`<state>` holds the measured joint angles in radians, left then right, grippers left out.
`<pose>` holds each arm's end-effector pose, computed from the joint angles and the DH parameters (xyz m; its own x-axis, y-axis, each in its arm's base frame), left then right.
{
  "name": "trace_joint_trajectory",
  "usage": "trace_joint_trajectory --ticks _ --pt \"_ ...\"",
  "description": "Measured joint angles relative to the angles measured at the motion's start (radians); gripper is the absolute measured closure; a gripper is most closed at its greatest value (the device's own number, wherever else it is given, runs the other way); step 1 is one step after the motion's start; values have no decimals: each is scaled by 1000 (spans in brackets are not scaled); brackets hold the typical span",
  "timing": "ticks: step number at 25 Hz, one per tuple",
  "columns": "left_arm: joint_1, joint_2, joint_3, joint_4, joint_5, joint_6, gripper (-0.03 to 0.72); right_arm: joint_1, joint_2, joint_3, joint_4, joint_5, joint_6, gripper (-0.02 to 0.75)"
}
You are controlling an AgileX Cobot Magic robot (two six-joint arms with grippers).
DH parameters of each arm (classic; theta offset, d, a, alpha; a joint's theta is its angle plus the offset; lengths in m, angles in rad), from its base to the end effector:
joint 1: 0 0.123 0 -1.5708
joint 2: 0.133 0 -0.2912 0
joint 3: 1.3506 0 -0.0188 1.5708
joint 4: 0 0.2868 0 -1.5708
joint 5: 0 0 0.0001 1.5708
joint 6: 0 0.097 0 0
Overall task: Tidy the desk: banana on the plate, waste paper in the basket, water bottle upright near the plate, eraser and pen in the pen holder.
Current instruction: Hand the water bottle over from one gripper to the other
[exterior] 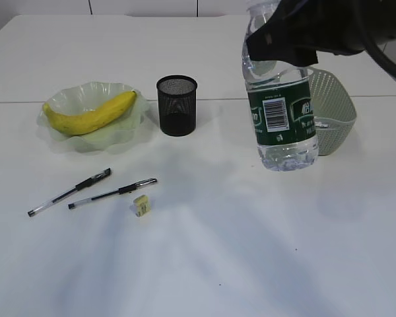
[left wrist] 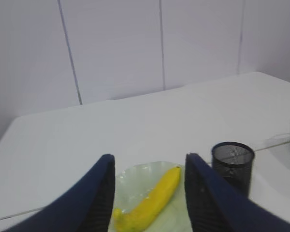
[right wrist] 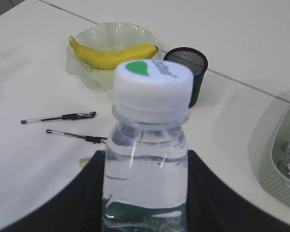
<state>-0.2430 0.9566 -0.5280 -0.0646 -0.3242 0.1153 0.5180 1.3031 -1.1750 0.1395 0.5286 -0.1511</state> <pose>0.2322 -0.0555 0.3010 -0.0054 0.0570 -0.9984 0.2212 0.9737 0.0544 0.2832 0.1693 0.3667 -0.4486 -0.2906 -0.8452 -0.5593 0.8289 0.0118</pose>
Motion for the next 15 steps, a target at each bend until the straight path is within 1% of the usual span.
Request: trace_joint_trajectory --ticks 2,3,5,6,9,10,11,13,15 --pt "-59 62 0 22 -32 -49 350 0 0 0 0 0 0 429" --pt "-83 89 0 52 -48 -91 350 0 0 0 0 0 0 429" --pt "-131 154 0 165 -94 -193 350 0 0 0 0 -2 0 429" --pt "-149 187 0 247 -134 -272 350 0 0 0 0 -2 0 429" --pt "-167 280 0 498 -303 -478 350 0 0 0 0 -4 0 429" --pt "-169 318 0 601 -369 -566 350 0 0 0 0 -6 0 429" --pt "-169 356 0 680 -432 -618 350 0 0 0 0 -11 0 430" --pt "-173 428 0 797 -538 -690 350 0 0 0 0 -29 0 430" --pt "-175 476 0 856 -626 -713 350 0 0 0 0 -44 0 430"
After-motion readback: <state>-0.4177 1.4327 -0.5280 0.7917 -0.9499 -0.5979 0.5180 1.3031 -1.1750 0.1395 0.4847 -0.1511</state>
